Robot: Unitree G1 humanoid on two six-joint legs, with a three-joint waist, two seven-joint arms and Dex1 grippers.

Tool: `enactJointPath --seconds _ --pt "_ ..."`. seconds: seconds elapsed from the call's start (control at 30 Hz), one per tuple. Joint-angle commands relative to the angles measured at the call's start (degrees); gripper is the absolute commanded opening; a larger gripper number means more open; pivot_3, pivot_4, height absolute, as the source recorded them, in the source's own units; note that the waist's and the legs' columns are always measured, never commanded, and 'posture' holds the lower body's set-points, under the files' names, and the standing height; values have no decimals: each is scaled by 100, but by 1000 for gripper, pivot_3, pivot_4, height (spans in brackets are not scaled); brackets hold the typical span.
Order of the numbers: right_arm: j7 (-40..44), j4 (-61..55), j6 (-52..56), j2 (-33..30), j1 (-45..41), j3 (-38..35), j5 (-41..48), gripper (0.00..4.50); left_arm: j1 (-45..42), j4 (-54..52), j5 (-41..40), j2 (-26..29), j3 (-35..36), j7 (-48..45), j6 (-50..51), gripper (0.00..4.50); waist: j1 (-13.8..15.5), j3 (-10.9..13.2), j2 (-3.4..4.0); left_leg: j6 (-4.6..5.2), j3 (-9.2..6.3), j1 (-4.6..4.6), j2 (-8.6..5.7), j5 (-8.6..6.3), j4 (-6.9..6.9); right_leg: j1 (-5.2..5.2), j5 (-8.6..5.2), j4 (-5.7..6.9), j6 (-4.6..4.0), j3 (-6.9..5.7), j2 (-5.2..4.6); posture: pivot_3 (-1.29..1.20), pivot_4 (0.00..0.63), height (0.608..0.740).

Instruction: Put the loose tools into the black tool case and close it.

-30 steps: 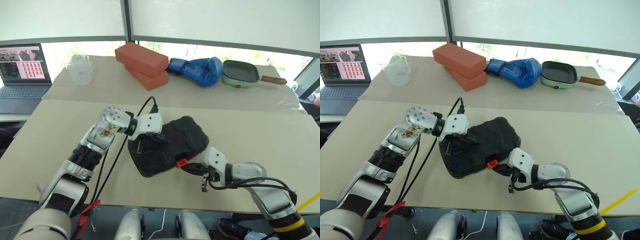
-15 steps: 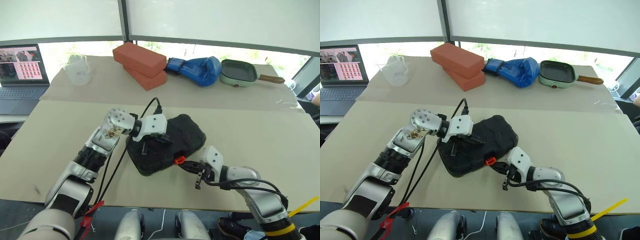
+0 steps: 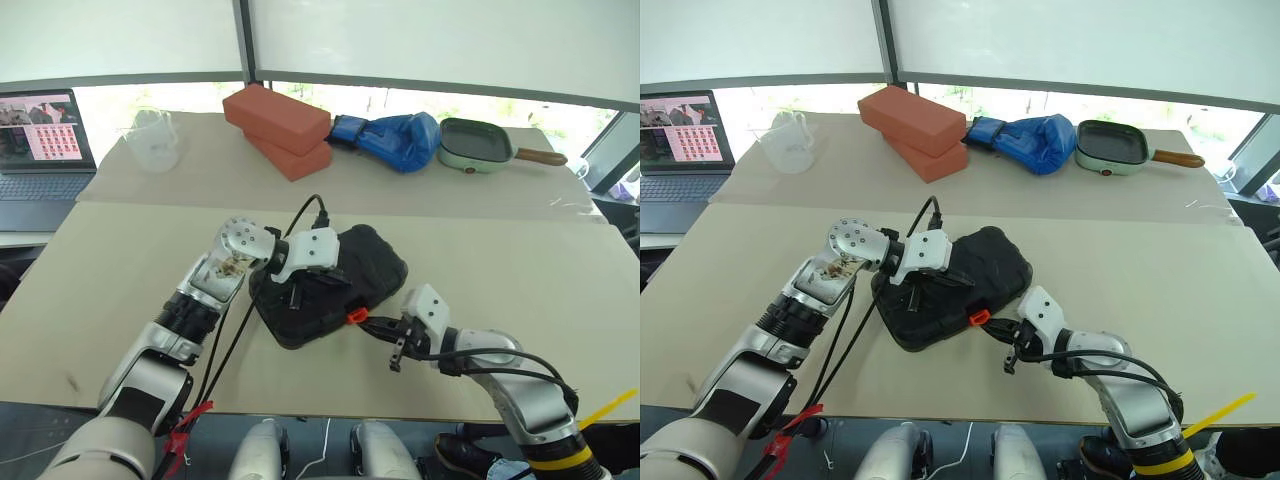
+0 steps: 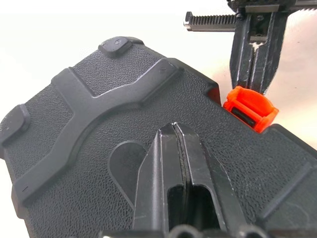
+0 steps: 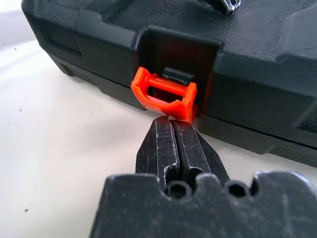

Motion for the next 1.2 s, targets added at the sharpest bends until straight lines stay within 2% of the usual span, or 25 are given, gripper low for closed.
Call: enactJointPath --seconds 0.03,0.23,0.43,0.53,0.63,0.67,0.73,0.77,0.87,1.0,1.03,1.07,1.1,1.2 --pt "-103 -584 -88 127 -417 -356 376 0 173 244 321 -16 -316 -3 60 19 -3 0 0 0 0 0 0 0 0 0 0 0 0 0 0 0 150 738" --pt "-58 -720 156 118 -425 -410 657 0 162 265 337 -3 -284 31 53 19 -6 0 0 0 -1 1 3 0 -2 0 0 0 -1 0 1 0 150 738" --pt "-104 -524 -42 129 -512 -232 431 0 132 344 350 -17 -234 62 47 19 16 -1 0 0 -2 3 1 0 -8 2 -1 -6 -1 -2 0 0 150 738" --pt "-13 -564 -68 -35 -440 -214 388 0 184 252 252 21 -128 64 229 19 21 -1 0 0 -2 -1 -2 0 -10 2 -2 -10 2 -2 -7 0 150 738" --pt "377 -825 -48 -485 -211 -499 615 0 259 23 -53 234 206 -17 726 19 12 -1 0 0 -1 -1 -2 0 -10 2 -3 -10 3 -2 -9 0 150 738" --pt "649 -968 55 -769 -94 -737 845 287 310 -156 -261 433 417 -130 1026 515 6 -1 0 0 -1 0 -2 0 -11 2 -3 -9 3 -2 -9 0 150 738" --pt "1252 -1174 216 -1390 145 -1287 1321 708 480 -611 -775 957 884 -449 1664 914 -31 1 2 0 -2 -3 0 0 -14 -4 -3 -8 2 -2 -9 0 150 738" --pt "1560 -1206 273 -1705 256 -1580 1542 1123 613 -848 -1048 1276 1119 -630 1960 1361 -75 3 3 0 1 -3 3 0 -19 -9 -4 -7 0 2 -7 0 150 738" --pt "2320 -1108 390 -2471 508 -2356 2066 2126 1115 -1482 -1749 2236 1766 -1124 2586 2338 -150 6 3 0 -3 3 16 -1 -33 -11 -11 -5 -12 0 0 0 150 738" --pt "3002 -642 747 -3184 499 -3222 2672 3619 2038 -2152 -2543 3529 2858 -1595 3382 3902 -114 26 0 -1 -7 4 20 -1 -39 -14 -18 -4 -20 -9 -5 0 150 738" --pt "3101 -519 843 -3303 460 -3365 2789 3826 2276 -2268 -2661 3766 3123 -1632 3494 4153 -92 31 -1 -1 -8 3 20 -1 -38 -14 -19 -5 -19 -11 -10 0 150 738" --pt "3229 -362 941 -3432 422 -3490 2887 4217 2556 -2386 -2753 3968 3455 -1630 3592 4470 -76 35 0 -2 -5 0 18 -1 -38 -17 -20 -7 -16 -12 -16 0 150 738" --pt "3394 -232 954 -3533 428 -3578 2929 4470 2825 -2470 -2863 4082 3828 -1573 3724 4500 -46 37 1 -2 -1 1 17 -2 -38 -17 -21 -10 -15 -12 -22 0 150 738" --pt "3526 88 909 -3614 286 -3498 2927 4470 3378 -2716 -3226 4093 4681 -1269 4102 4500 39 41 8 -4 -1 3 17 -3 -39 -8 -22 -34 -13 -21 -30 0 150 738"
